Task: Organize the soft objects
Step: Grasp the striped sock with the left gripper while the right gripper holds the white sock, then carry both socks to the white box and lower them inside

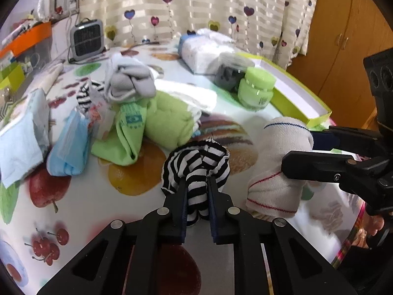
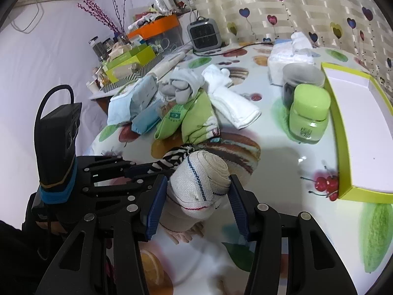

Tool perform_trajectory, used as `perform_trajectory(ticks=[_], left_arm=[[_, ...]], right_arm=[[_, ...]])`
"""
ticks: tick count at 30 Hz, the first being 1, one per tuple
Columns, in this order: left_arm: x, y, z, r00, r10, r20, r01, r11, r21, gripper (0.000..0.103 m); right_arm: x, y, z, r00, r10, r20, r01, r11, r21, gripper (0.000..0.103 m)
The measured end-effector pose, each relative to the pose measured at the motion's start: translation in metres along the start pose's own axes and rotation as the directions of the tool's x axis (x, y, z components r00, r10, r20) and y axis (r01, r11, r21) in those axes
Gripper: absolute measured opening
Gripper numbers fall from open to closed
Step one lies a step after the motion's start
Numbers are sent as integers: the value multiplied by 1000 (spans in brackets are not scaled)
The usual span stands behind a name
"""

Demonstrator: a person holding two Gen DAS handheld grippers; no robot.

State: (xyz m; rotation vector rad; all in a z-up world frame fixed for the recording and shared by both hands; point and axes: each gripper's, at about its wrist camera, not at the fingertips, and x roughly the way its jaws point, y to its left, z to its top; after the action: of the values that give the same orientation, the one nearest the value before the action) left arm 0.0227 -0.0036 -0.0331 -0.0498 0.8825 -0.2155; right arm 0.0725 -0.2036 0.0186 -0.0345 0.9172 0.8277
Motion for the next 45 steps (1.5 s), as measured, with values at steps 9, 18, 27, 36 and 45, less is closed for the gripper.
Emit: perform_trajectory(ticks=[9, 18, 27, 36, 45], left_arm=[[-25, -7, 21, 995, -24, 95, 25, 1000, -12, 13], [-29, -31, 49, 987, -65, 146, 61, 998, 34, 13], [-26, -59, 81, 977, -120, 178, 103, 990, 98, 13], [-10, -86, 107, 969, -169, 181, 142, 978, 153, 13], [11, -114, 131, 963, -211, 167, 176, 963, 206, 13]], right_arm=[[-25, -9, 9, 997, -25, 79, 25, 1000, 3, 51], [-51, -28, 20, 983, -91, 161, 85, 995, 43, 51], [-78, -65, 27, 958, -178, 226, 154, 981, 120, 51], [-97, -112, 25, 935, -260, 243, 204, 952, 230, 51], [-97, -157, 17, 927, -309, 211, 230, 915, 331, 51]])
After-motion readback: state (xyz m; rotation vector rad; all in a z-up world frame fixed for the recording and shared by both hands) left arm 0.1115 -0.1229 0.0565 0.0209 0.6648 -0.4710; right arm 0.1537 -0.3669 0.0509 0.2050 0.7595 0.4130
